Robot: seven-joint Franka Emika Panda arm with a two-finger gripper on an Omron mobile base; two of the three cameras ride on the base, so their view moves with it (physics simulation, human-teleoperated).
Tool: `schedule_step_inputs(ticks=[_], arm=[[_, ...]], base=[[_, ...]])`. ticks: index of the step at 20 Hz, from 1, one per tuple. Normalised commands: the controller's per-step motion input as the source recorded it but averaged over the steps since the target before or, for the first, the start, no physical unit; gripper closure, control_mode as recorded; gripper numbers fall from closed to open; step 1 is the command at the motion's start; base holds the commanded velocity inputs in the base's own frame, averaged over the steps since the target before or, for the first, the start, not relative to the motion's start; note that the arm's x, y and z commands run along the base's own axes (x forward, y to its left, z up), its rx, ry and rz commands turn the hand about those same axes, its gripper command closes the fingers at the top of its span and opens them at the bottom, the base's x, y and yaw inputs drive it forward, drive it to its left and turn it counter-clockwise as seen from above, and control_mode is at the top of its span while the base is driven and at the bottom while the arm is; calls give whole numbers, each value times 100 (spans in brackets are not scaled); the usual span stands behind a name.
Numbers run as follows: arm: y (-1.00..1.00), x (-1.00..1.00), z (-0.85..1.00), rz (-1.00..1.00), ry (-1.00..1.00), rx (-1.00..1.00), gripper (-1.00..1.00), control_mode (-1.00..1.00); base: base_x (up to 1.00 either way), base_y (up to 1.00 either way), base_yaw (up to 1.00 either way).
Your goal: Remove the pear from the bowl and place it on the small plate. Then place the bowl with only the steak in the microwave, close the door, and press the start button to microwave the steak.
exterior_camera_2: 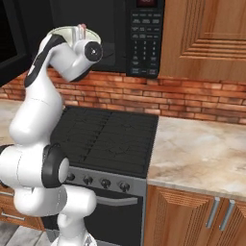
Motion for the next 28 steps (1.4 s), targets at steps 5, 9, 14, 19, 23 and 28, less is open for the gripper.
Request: schedule_step_inputs(ticks=[5, 9, 14, 19, 23, 28], arm=[[8, 36, -1, 0, 3, -1, 100, -100], [15, 28, -14, 0, 11, -1, 100, -100], [30, 24, -31, 0, 18, -5, 100, -100], [28, 18, -25, 0, 15, -5, -100, -100], [3, 3, 2, 0, 2, 0, -100, -100], [0, -19, 39, 0, -5, 0, -100, -100]], base=[[0, 0, 0], [0, 0, 0], [0, 0, 0], [0, 0, 0], [0, 0, 0], [0, 0, 0]])
